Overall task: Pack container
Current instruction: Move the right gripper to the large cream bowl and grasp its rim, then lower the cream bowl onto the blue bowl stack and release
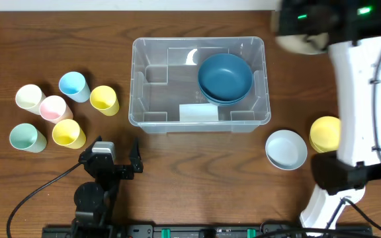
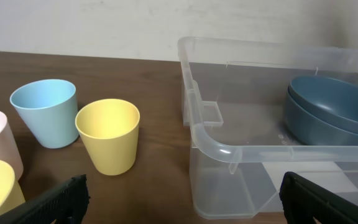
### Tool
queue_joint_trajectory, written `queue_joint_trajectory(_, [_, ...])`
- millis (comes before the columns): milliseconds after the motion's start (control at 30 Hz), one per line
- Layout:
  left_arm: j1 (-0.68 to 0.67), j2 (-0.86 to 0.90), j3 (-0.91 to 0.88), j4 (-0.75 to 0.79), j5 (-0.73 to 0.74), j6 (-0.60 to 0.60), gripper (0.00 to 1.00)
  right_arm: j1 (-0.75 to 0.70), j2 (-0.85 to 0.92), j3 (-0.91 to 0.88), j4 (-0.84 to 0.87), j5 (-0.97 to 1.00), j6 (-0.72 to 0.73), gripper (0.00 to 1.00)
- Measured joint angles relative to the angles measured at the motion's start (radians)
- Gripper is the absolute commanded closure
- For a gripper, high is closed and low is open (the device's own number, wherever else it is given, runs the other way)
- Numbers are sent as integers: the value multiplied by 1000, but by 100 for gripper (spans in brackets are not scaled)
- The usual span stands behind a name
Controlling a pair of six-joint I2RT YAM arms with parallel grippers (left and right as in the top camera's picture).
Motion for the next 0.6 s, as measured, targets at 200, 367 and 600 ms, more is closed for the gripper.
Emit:
queue_joint_trajectory(200, [0, 0, 0, 0, 0, 0, 2, 192, 36, -83, -3, 62, -1, 99])
queue_joint_trajectory(367, [0, 0, 0, 0, 0, 0, 2, 272, 77, -192, 39, 100, 0, 99])
queue_joint_trajectory(600, [0, 0, 0, 0, 0, 0, 2, 287, 97, -352, 158, 119, 0, 97])
